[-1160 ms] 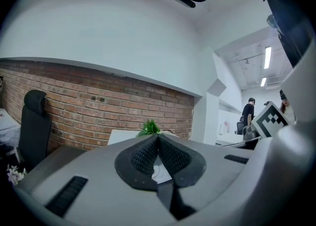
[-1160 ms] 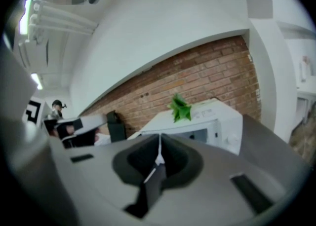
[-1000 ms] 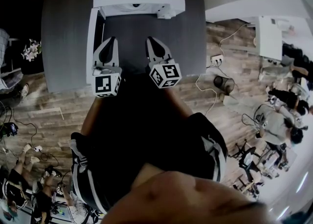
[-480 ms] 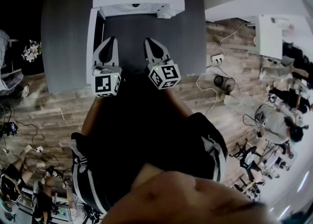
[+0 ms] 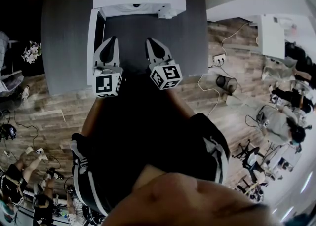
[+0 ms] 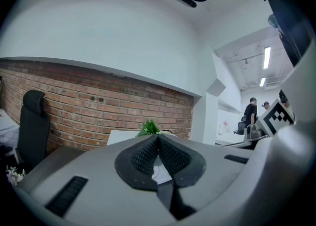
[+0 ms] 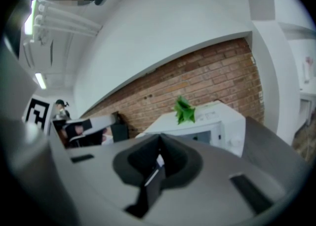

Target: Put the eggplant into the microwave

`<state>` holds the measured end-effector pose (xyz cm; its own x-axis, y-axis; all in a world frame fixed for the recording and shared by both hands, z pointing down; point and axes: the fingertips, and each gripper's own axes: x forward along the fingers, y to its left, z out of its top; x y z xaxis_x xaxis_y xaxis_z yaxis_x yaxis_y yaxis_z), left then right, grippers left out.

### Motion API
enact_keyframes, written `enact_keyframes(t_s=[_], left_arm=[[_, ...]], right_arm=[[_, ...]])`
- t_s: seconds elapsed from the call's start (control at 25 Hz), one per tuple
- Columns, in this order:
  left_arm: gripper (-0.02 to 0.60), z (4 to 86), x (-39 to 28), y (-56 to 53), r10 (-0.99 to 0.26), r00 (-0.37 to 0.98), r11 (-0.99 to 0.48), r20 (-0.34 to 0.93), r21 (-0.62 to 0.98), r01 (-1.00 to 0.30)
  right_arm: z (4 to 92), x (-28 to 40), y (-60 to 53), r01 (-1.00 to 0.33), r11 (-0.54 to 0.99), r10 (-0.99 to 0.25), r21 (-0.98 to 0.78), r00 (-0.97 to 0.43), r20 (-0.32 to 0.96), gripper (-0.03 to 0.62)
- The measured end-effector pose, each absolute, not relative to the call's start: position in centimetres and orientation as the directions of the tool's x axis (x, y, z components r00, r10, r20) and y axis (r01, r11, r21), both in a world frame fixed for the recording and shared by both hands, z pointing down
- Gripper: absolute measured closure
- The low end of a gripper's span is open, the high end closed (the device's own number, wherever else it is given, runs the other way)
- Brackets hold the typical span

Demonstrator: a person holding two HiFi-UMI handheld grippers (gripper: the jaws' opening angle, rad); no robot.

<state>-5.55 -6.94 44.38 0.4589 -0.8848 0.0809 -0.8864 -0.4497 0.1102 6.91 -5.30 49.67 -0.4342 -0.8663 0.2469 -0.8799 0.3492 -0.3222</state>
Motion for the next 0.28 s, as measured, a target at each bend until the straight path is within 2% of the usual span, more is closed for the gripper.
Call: enact_keyframes(t_s=[0.28], left_arm=[[0.546, 44.33, -5.60, -6.92, -0.886, 0.458, -0.449, 0.074, 0.108, -0.887]], right_arm=[[49.63, 6.97, -5.23, -0.880, 0.350, -0.868, -0.321, -0.434, 0.243, 0.562]])
